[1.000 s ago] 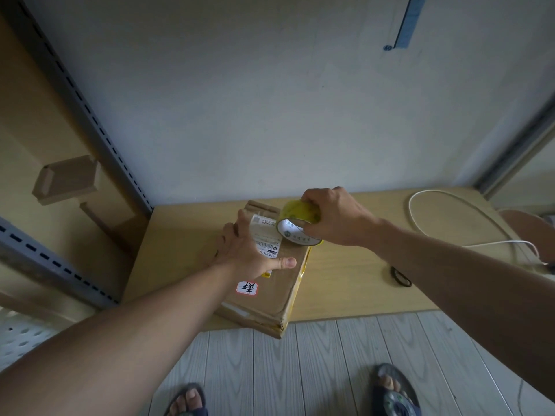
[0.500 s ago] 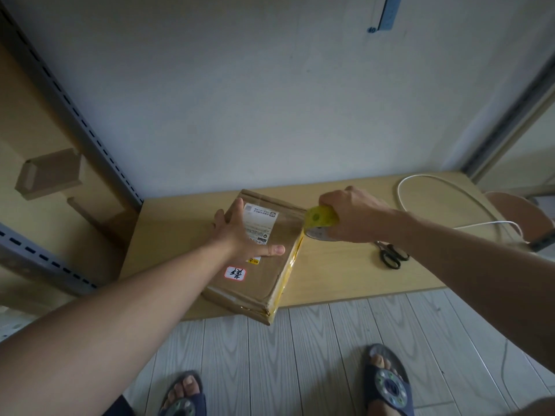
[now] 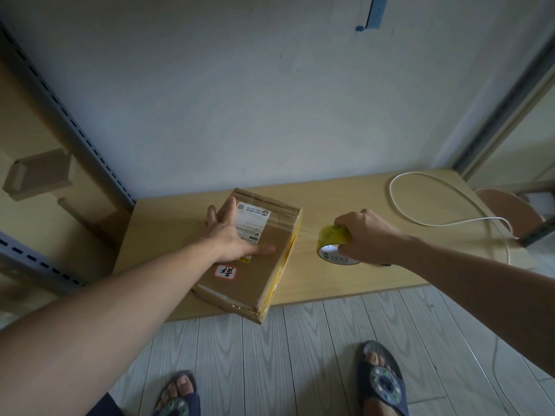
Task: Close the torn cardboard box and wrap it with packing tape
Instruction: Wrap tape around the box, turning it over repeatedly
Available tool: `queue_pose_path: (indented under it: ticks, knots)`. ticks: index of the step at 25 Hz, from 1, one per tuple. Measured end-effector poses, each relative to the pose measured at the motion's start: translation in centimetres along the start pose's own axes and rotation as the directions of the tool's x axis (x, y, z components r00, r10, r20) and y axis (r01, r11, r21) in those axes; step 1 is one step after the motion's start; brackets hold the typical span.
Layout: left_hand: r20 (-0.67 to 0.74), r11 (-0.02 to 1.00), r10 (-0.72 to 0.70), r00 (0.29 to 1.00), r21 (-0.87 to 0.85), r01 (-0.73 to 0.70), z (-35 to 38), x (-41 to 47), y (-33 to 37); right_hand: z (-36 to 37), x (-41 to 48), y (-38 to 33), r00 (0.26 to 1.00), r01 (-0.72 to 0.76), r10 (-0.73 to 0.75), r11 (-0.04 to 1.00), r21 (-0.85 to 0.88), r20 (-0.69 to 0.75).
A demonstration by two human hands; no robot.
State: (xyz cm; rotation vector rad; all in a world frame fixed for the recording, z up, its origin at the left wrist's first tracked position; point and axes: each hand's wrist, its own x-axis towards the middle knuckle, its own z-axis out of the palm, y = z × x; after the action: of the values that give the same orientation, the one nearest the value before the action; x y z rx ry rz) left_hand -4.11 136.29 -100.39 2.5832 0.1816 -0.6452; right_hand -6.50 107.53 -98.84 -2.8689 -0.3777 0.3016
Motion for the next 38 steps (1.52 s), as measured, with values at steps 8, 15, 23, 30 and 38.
queue_pose_path:
  ticks: [8,15,23,30,38]
  knots:
    - [0.017,1.0,0.007,1.0,-0.016,-0.007,-0.1,0.1,0.0,0.0,-0.1,-0.2,1.0,-0.003,0.002,0.999,-0.036,-0.022]
    - [0.014,1.0,0.012,1.0,0.024,-0.013,0.0,0.5,-0.5,0.8,0.3,0.0,1.0,-0.021,0.021,0.999,-0.034,0.006]
    - [-0.01,0.999,0.039,0.999,0.017,-0.039,0.0,0.5,-0.4,-1.1,-0.2,-0.5,0.994,-0.007,0.008,1.0,0.009,-0.106]
    - [-0.056,0.988,0.141,0.988,0.066,-0.138,0.1,0.1,-0.5,-7.2,-0.3,-3.3,0.96,-0.029,0.038,0.999,0.035,-0.278]
    - [0.01,0.997,0.071,0.997,0.028,-0.071,0.3,0.7,-0.4,-0.4,-1.3,0.7,0.98,-0.186,0.186,0.982,0.008,-0.064]
